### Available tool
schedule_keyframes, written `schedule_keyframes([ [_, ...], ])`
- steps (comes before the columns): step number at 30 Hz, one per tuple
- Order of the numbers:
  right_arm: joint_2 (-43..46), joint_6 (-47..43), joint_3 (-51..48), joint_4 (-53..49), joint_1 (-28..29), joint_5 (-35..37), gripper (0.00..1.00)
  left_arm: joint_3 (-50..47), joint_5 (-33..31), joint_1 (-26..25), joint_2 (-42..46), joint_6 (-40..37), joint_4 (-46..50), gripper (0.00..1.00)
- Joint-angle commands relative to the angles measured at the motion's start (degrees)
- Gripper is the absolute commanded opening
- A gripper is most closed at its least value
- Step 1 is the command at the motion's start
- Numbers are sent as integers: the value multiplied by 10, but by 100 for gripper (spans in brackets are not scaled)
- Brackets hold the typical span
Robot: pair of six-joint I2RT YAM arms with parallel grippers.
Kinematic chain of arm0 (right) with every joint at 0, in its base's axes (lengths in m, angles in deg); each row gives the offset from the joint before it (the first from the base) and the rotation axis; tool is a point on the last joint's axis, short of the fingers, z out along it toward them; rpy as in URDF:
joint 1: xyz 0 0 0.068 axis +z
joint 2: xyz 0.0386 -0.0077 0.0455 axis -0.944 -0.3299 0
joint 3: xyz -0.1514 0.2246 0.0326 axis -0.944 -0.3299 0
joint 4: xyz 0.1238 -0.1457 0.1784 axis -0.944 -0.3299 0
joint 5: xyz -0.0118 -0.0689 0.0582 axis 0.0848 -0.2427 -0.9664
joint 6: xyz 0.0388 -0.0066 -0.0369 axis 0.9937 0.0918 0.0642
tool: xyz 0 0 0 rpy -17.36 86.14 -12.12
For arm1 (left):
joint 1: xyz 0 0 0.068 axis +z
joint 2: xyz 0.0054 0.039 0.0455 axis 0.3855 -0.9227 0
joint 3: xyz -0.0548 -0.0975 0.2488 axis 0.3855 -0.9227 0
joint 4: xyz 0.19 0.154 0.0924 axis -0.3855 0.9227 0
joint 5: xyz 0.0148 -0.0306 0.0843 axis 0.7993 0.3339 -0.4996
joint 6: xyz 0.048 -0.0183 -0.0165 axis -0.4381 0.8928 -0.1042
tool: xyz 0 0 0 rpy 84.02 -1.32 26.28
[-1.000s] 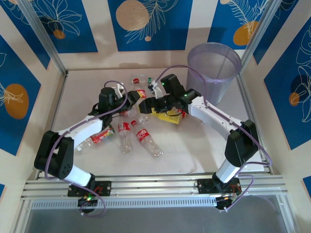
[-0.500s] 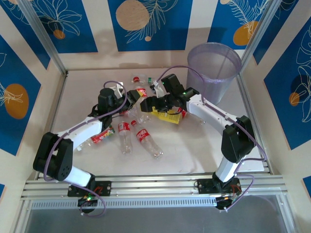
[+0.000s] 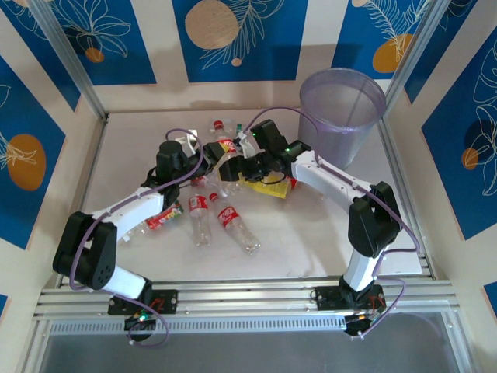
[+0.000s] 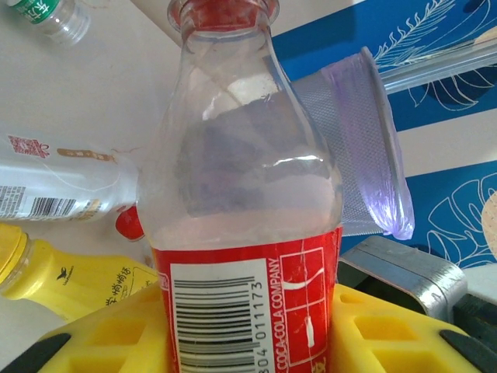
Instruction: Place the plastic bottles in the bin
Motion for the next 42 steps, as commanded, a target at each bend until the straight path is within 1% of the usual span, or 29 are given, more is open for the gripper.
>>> schedule_keyframes([
  [1, 16, 3, -1, 4, -7, -11, 64, 13, 3, -5, 3, 2, -24, 42],
  [2, 19, 3, -4, 5, -9, -11, 63, 14, 3, -5, 3, 2, -23, 45],
  [3, 20, 4, -7, 7, -11, -11, 61, 14, 3, -6, 4, 1, -23, 53],
  [4, 22, 4, -9, 10, -13, -11, 59, 14, 2, -6, 5, 1, -22, 57],
  [6, 22, 5, -10, 11, -17, -14, 56, 14, -4, -5, 11, -2, -15, 62],
  [9, 23, 3, -4, 9, -22, -14, 53, 15, -15, -5, 22, -15, 1, 70],
  [11, 24, -2, 3, 1, -24, -9, 52, 17, -18, -5, 28, -24, 11, 81],
  [13, 27, -9, 10, -9, -27, 0, 51, 18, -15, -4, 33, -33, 14, 96],
  [14, 28, -12, 12, -12, -28, 4, 51, 19, -13, -3, 35, -37, 17, 100],
  [18, 38, -28, 20, -36, -36, 35, 49, 17, -6, 7, 65, -56, 46, 100],
  [20, 41, -41, 32, -56, -41, 51, 49, 10, -12, 15, 95, -74, 83, 100],
  [23, 50, -68, 66, -97, -49, 89, 48, 0, -33, 30, 147, -120, 171, 100],
  [26, 63, -99, 106, -131, -57, 124, 48, -4, -68, 41, 193, -169, 278, 100],
  [29, 79, -127, 146, -157, -69, 162, 48, -17, -90, 50, 225, -197, 349, 100],
  [34, 99, -155, 208, -184, -107, 194, 47, -48, -126, 57, 264, -202, 420, 100],
  [39, 115, -170, 261, -193, -165, 224, 47, -65, -185, 58, 300, -203, 510, 99],
  [42, 112, -174, 293, -203, -202, 265, 47, -72, -191, 61, 313, -198, 533, 99],
])
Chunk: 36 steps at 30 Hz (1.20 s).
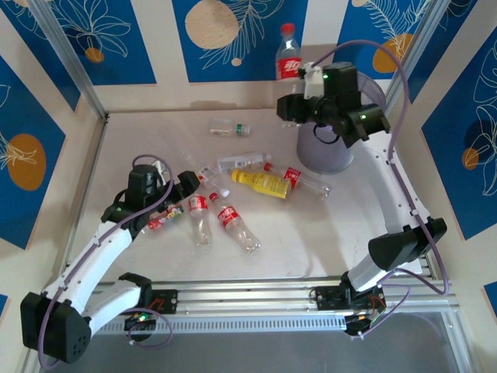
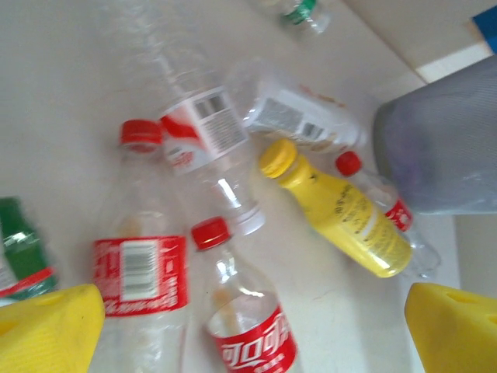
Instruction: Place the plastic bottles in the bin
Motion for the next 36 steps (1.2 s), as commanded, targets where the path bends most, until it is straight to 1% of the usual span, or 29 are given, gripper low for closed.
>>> schedule_keyframes([
  [1, 7, -21, 40, -30, -36, 61, 47, -8, -32, 10, 21, -5, 59, 98],
  [5, -10, -31, 68, -35, -92, 87, 47, -17, -33, 12, 27, 8, 71, 98],
  [9, -46, -37, 88, -36, -154, 84, 47, -29, -51, 17, 28, 42, 87, 95],
  [12, -73, -40, 95, -39, -184, 69, 46, -38, -53, 21, 33, 56, 90, 93],
  [16, -97, -41, 87, -34, -203, 63, 47, -39, -53, 25, 35, 63, 89, 92],
  [20, -108, -42, 59, -14, -213, 59, 46, -39, -55, 27, 32, 65, 93, 92],
  [29, -109, -46, -22, 17, -225, 58, 46, -57, -88, 30, 38, 91, 110, 91],
  [36, -119, -40, -49, 25, -234, 45, 47, -66, -95, 34, 32, 97, 101, 91],
])
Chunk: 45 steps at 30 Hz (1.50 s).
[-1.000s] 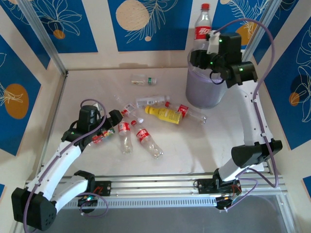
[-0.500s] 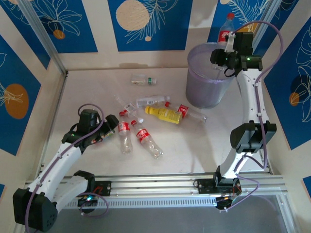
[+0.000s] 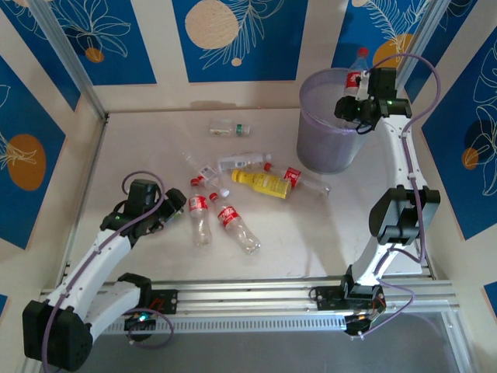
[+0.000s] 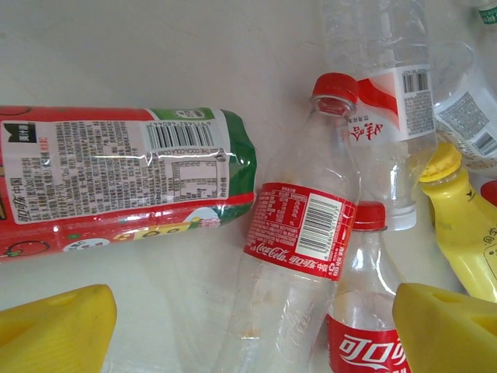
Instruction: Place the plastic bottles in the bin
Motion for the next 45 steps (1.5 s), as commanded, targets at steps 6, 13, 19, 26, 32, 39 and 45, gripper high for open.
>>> schedule_keyframes([
  [6, -13, -3, -21, 22, -4, -19, 51, -16, -32, 10, 7, 21, 11, 92],
  [13, -24, -8, -7, 19, -4, -22, 62, -21, -60, 13, 7, 36, 18, 94],
  [19, -28, -11, 13, 12, -2, -25, 70, -41, -95, 14, 9, 63, 9, 96],
  [26, -25, -31, 83, -30, 12, -26, 76, -67, -125, 13, 21, 130, 3, 98],
  [32, -12, -44, 145, -71, 35, -42, 76, -86, -161, 14, 17, 202, -28, 100],
  [39, 26, -43, 157, -103, 69, -95, 76, -97, -205, 14, -42, 243, -78, 100],
  [45, 61, -44, 110, -102, 118, -91, 75, -139, -284, 17, -65, 256, -185, 100],
])
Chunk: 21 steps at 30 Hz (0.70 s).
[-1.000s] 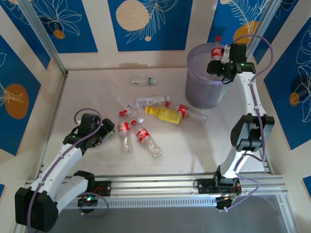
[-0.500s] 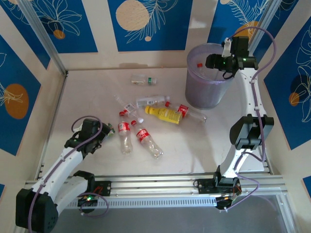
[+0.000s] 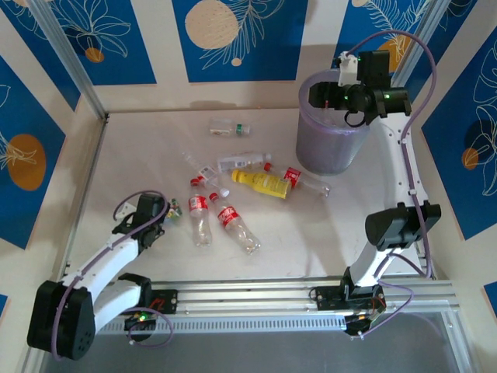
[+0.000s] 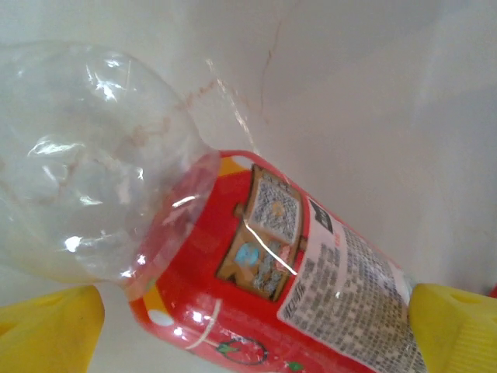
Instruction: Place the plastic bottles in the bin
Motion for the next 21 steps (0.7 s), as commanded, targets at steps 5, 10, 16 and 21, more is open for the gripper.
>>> schedule_keyframes([
  [5, 56, -3, -73, -1, 54, -12, 75, -2, -49, 30, -73, 15, -100, 100],
  [10, 93, 11, -145, 21, 77, -16, 75, -1, -17, 60, -132, 11, -156, 90],
  [16, 143, 28, -225, 32, 99, -14, 75, 6, -1, 76, -159, 2, -177, 73],
  [21, 171, 58, -286, 34, 129, 19, 75, 8, 6, 79, -167, -1, -186, 62],
])
